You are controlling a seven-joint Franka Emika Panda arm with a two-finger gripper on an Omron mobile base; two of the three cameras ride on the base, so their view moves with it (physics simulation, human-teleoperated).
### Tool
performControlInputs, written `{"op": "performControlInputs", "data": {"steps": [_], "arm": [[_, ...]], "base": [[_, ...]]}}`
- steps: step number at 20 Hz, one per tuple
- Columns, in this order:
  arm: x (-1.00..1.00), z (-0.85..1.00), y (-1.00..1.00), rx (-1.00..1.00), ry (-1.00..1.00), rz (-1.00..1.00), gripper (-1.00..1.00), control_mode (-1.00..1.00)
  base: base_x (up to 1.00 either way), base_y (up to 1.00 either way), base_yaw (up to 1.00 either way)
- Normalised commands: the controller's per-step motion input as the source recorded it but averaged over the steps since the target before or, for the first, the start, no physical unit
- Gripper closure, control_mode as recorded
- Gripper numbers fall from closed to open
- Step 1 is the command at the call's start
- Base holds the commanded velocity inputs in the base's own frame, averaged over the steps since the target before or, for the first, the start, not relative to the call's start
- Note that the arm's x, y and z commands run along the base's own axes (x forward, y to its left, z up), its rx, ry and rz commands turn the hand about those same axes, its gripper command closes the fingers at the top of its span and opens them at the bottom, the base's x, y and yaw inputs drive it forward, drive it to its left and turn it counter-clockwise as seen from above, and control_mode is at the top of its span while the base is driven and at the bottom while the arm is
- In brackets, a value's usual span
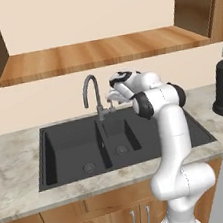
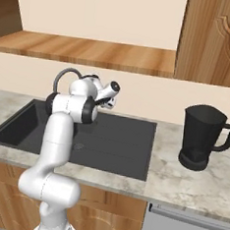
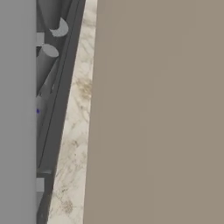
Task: Turn on the sink faucet and place the jug under the water for a few seconds to fill it up.
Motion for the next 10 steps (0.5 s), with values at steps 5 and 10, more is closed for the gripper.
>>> {"op": "performControlInputs", "data": {"steps": [5, 10], "arm": [[0.15, -0.23, 0.0, -0.03, -0.01, 0.0, -1.0, -1.0], [0.42, -0.15, 0.0, -0.02, 0.0, -0.03, -1.0, -1.0]], "base": [[0.0, 0.0, 0.0], [0.0, 0.0, 0.0]]}}
